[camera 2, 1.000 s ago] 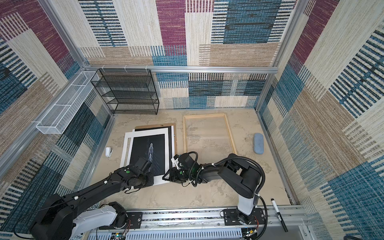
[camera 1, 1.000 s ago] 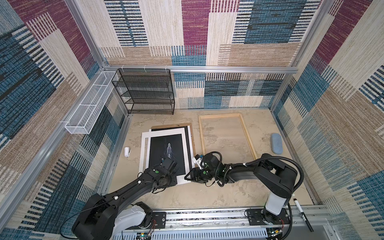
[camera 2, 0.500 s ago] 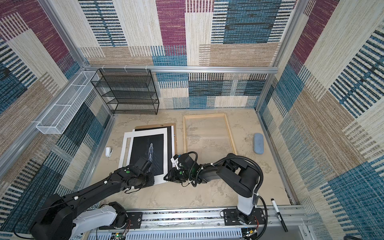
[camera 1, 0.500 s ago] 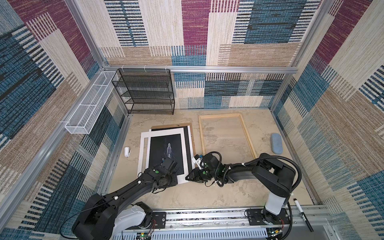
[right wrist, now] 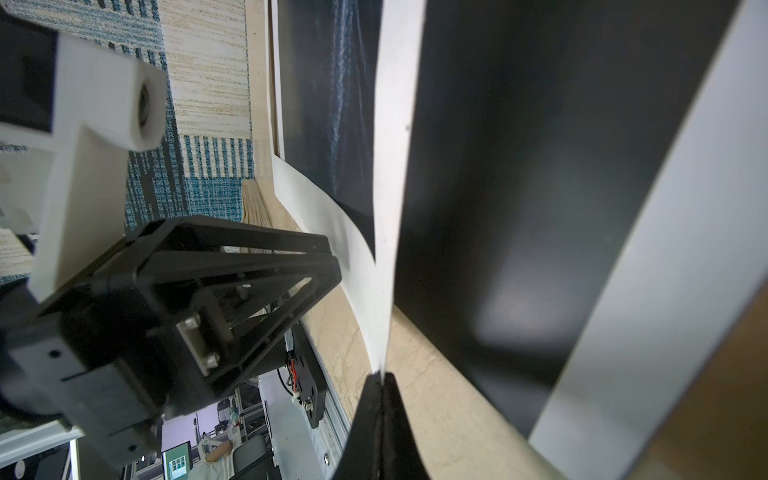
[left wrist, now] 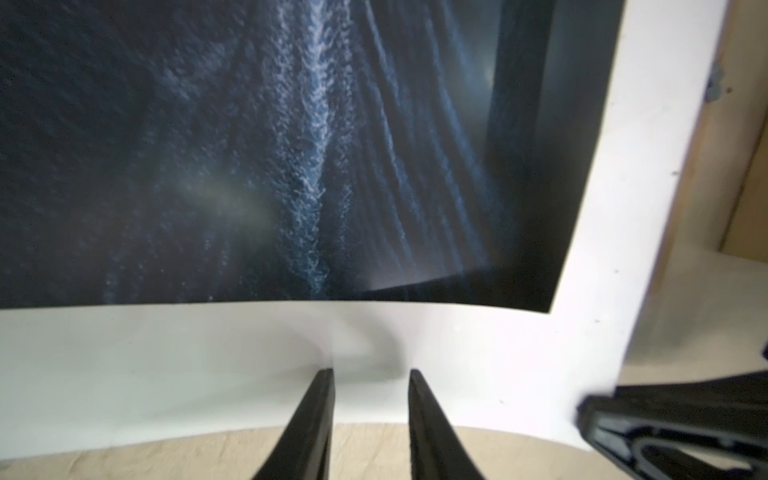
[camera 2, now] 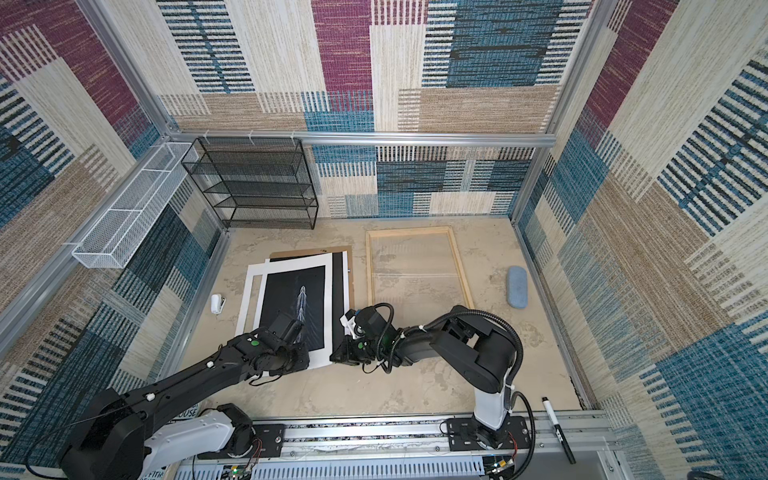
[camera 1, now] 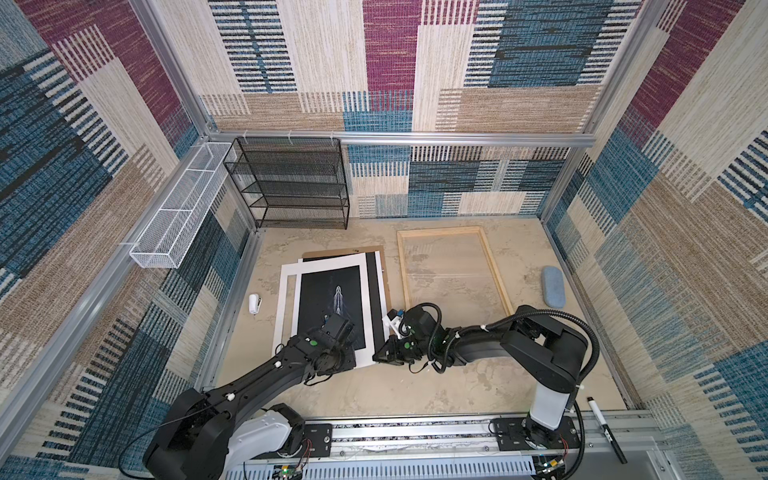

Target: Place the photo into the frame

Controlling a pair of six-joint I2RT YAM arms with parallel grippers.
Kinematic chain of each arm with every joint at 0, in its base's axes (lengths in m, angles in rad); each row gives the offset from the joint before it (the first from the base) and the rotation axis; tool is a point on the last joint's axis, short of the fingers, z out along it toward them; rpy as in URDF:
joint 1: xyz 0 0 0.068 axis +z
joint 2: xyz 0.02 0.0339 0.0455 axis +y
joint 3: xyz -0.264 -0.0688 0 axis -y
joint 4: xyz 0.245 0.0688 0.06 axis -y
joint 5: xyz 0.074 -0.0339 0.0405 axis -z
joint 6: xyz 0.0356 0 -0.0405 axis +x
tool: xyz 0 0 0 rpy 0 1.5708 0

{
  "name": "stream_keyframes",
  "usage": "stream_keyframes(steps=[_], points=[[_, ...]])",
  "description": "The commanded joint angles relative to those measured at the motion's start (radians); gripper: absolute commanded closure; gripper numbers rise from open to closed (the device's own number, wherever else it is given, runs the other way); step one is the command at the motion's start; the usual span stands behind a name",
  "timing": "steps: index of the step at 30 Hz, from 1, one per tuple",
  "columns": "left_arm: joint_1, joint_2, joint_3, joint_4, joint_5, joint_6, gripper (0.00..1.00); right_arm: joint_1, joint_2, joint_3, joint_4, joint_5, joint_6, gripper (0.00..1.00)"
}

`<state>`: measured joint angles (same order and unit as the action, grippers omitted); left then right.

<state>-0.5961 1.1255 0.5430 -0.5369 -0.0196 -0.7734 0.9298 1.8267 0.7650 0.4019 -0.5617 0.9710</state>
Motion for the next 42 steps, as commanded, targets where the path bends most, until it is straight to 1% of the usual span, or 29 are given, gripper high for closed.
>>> stream_keyframes(steps=[1, 3, 8, 14, 19, 24, 28, 31, 35, 39, 42], points=[[0.001, -0.017, 0.027, -0.005, 0.005, 0.016, 0.66, 0.001, -0.025, 0.007, -0.033, 0.03, -0.037, 1.0], [0.001, -0.031, 0.049, -0.014, -0.004, 0.02, 0.65, 0.001, -0.04, 0.012, -0.063, 0.052, -0.057, 1.0], [0.001, -0.04, 0.093, 0.012, -0.014, 0.037, 0.58, -0.001, -0.069, 0.034, -0.147, 0.076, -0.121, 1.0], [0.001, 0.002, 0.157, 0.077, -0.015, 0.092, 0.53, -0.003, -0.106, 0.039, -0.211, 0.077, -0.16, 1.0], [0.005, 0.033, 0.218, 0.056, -0.046, 0.135, 0.53, -0.027, -0.169, 0.014, -0.223, 0.052, -0.171, 1.0], [0.019, 0.024, 0.234, 0.029, -0.07, 0.146, 0.52, -0.075, -0.211, 0.017, -0.242, -0.016, -0.205, 1.0], [0.033, 0.006, 0.242, -0.021, -0.103, 0.145, 0.52, -0.082, -0.191, 0.046, -0.227, -0.07, -0.219, 1.0], [0.041, -0.016, 0.239, -0.044, -0.123, 0.146, 0.51, -0.091, -0.169, 0.068, -0.236, -0.075, -0.23, 1.0], [0.055, -0.044, 0.239, -0.077, -0.148, 0.152, 0.49, -0.144, -0.189, 0.062, -0.274, -0.079, -0.271, 1.0], [0.07, -0.051, 0.242, -0.077, -0.15, 0.161, 0.48, -0.211, -0.24, 0.087, -0.423, -0.062, -0.383, 1.0], [0.08, -0.036, 0.246, -0.046, -0.135, 0.172, 0.47, -0.252, -0.273, 0.092, -0.504, -0.061, -0.44, 1.0]])
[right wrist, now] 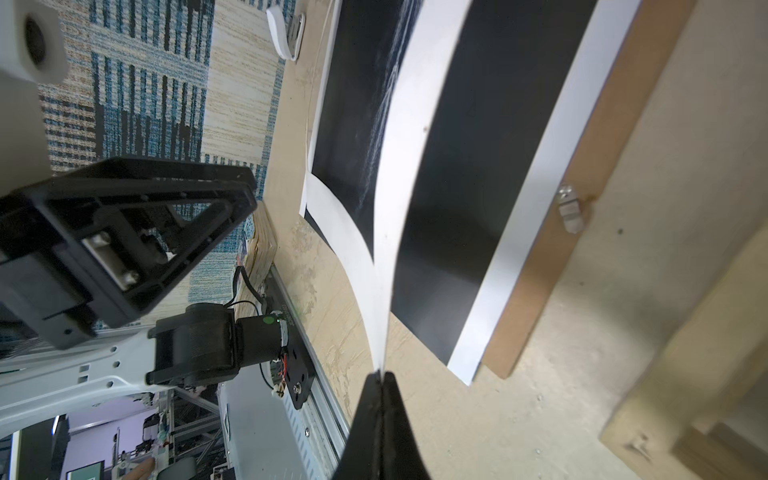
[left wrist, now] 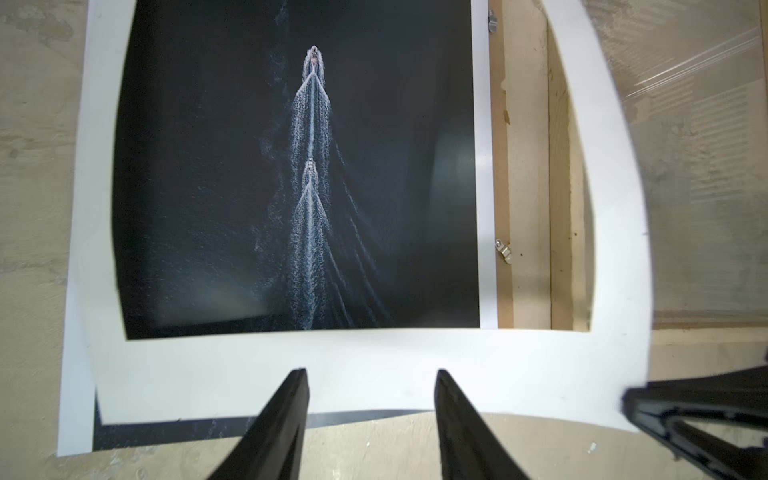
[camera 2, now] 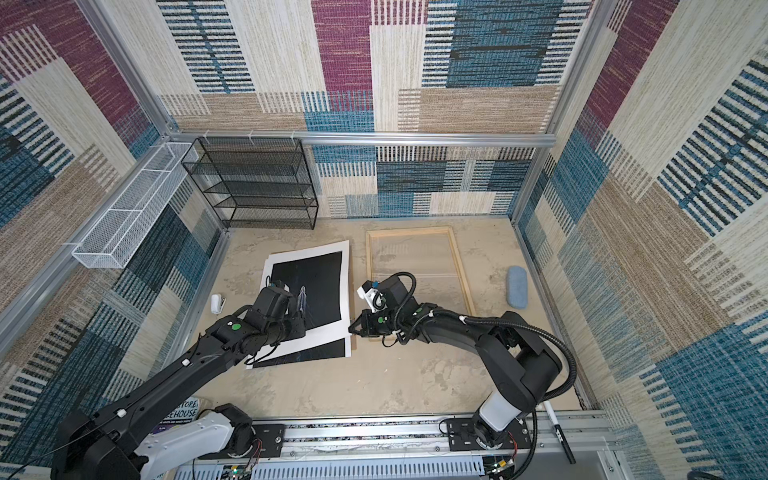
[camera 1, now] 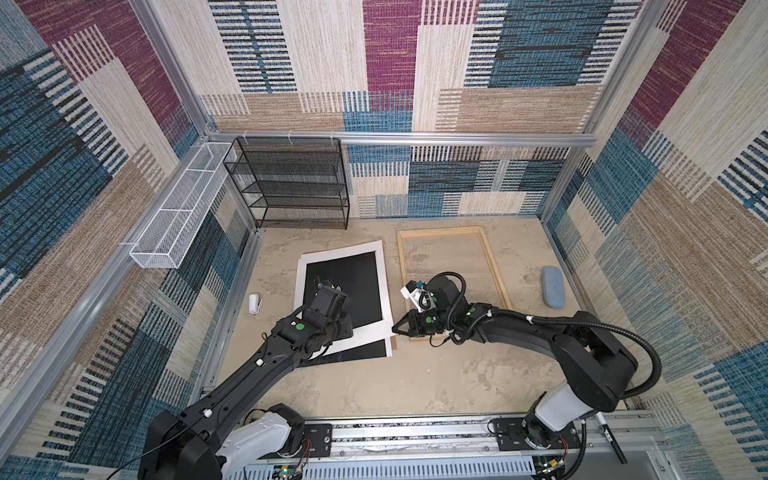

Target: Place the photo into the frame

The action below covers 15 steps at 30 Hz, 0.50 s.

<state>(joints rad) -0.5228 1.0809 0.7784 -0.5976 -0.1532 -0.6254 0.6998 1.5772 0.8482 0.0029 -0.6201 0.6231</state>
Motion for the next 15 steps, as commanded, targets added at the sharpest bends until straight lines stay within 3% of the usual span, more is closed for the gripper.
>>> stream_keyframes(steps=[1, 7, 15], points=[[0.009, 0.016, 0.013, 0.027, 0.007, 0.027, 0.47, -0.033, -0.031, 0.007, -0.126, -0.001, -0.103, 1.0], [0.014, 0.114, 0.022, 0.17, 0.118, 0.048, 0.47, -0.094, -0.06, -0.029, -0.205, 0.009, -0.157, 1.0], [0.012, 0.364, 0.121, 0.369, 0.24, 0.052, 0.5, -0.111, -0.049, -0.101, -0.18, 0.012, -0.155, 1.0]])
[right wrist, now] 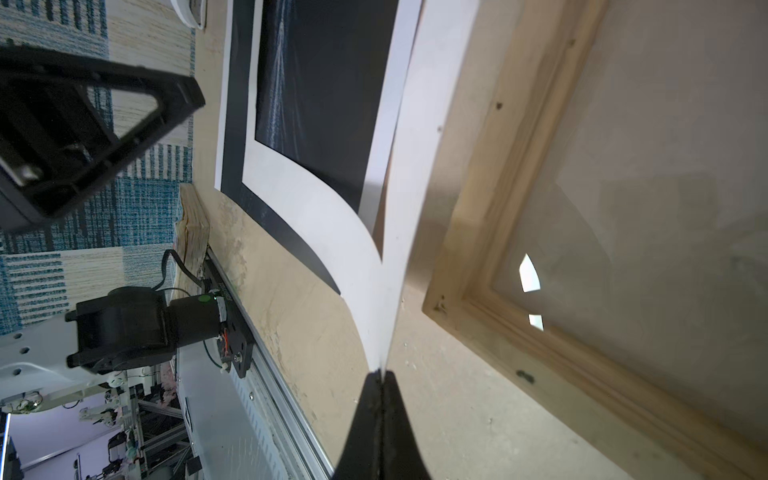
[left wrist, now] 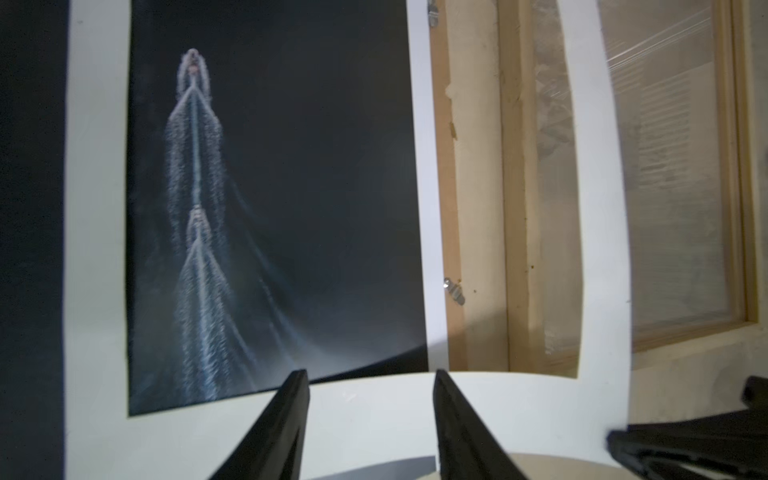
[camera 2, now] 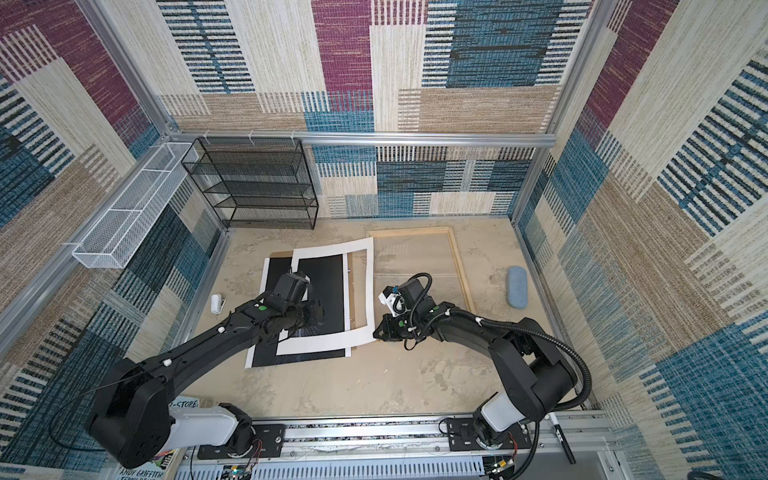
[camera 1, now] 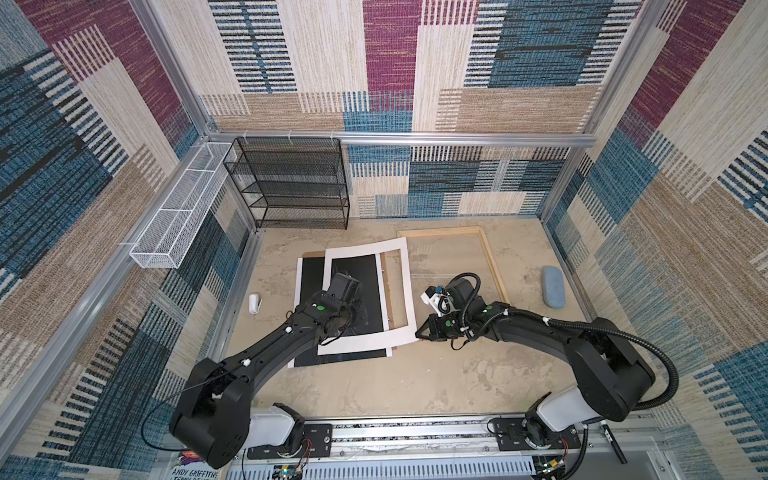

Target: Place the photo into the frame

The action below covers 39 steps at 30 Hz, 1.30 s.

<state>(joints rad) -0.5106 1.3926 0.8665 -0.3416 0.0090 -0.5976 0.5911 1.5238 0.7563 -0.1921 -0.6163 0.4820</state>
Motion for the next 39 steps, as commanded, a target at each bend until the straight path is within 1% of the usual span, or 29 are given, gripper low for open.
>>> stream_keyframes(steps=[1, 8, 14, 23, 32, 39], points=[[-0.002, 0.089, 0.052, 0.135, 0.107, 0.022, 0.5, -0.002, 0.008, -0.013, 0.021, 0.011, -0.013, 1.0], [-0.014, 0.249, 0.105, 0.326, 0.276, 0.016, 0.5, -0.002, -0.006, -0.026, 0.046, -0.005, -0.015, 1.0], [-0.014, 0.32, 0.11, 0.466, 0.361, -0.012, 0.47, -0.002, -0.028, 0.012, 0.014, -0.018, -0.055, 1.0], [-0.014, 0.348, 0.115, 0.552, 0.384, -0.041, 0.44, -0.002, -0.003, 0.059, -0.004, -0.044, -0.086, 1.0], [-0.014, 0.395, 0.157, 0.573, 0.391, -0.025, 0.43, -0.002, -0.013, 0.063, 0.001, -0.071, -0.098, 1.0], [-0.012, 0.414, 0.19, 0.584, 0.406, -0.021, 0.48, -0.002, -0.026, 0.054, 0.005, -0.077, -0.105, 1.0]])
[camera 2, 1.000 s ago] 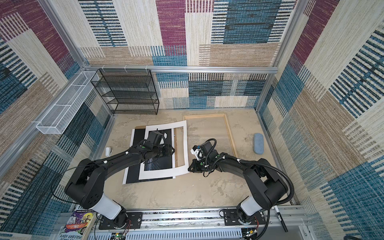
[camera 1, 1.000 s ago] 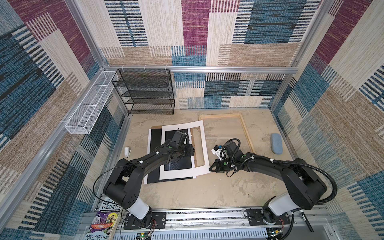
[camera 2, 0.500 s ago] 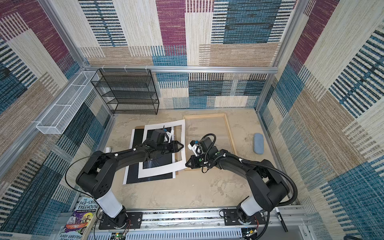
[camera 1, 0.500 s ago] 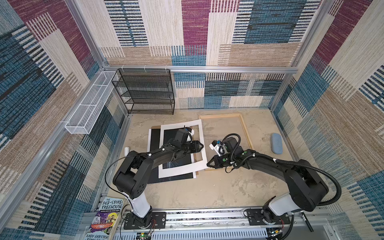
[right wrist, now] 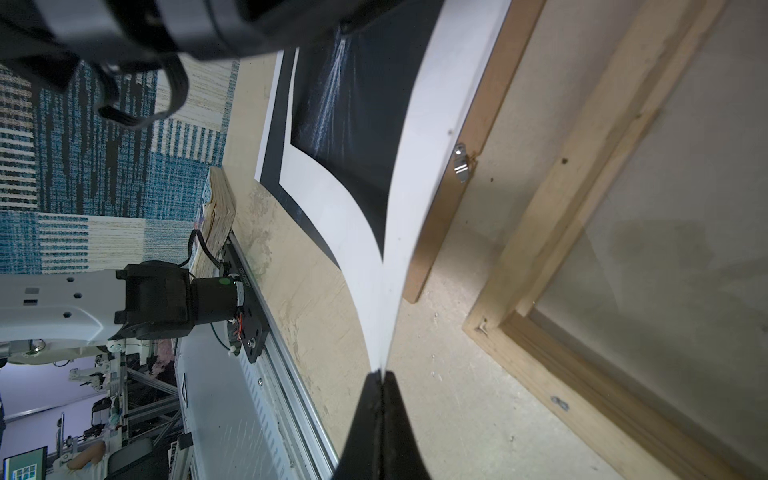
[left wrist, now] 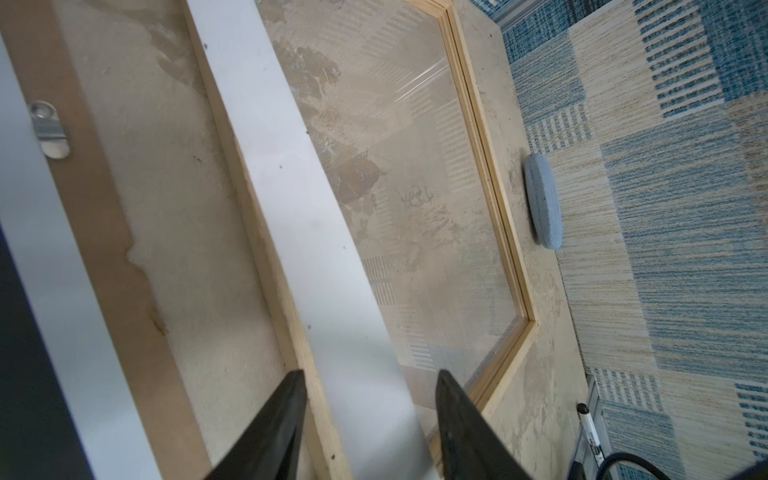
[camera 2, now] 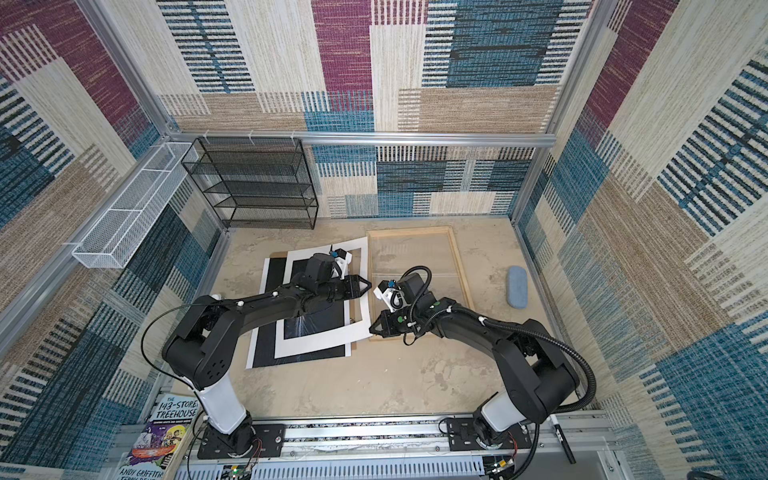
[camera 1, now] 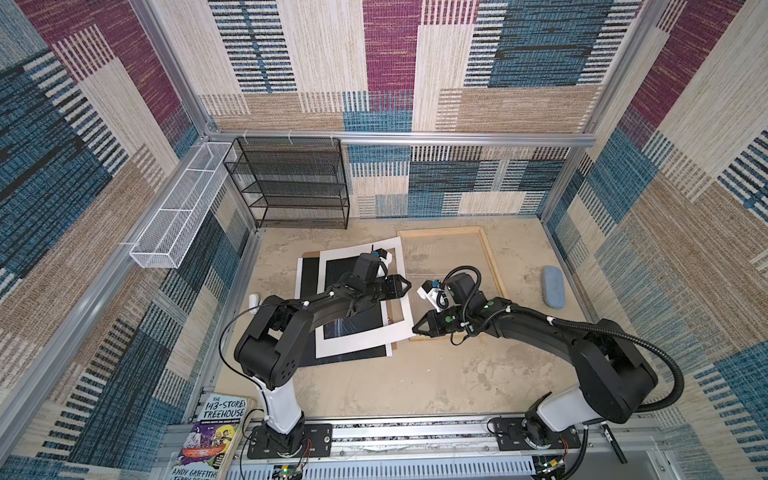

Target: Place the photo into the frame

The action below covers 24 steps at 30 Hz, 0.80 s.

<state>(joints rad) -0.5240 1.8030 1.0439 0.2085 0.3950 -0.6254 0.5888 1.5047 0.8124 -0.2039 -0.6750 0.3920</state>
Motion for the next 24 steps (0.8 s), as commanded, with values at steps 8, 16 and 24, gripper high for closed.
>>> stream_keyframes(steps=[8, 16, 24], points=[[0.001, 0.0, 0.011, 0.053, 0.045, 0.003, 0.62, 0.0, 0.008, -0.001, 0.02, 0.006, -0.018, 1.0], [0.002, -0.017, 0.004, 0.052, 0.048, 0.004, 0.68, 0.001, 0.01, -0.002, 0.024, 0.031, -0.006, 0.9], [0.002, -0.019, -0.001, 0.071, 0.066, 0.001, 0.71, 0.0, -0.007, -0.002, 0.028, 0.048, 0.004, 0.79]])
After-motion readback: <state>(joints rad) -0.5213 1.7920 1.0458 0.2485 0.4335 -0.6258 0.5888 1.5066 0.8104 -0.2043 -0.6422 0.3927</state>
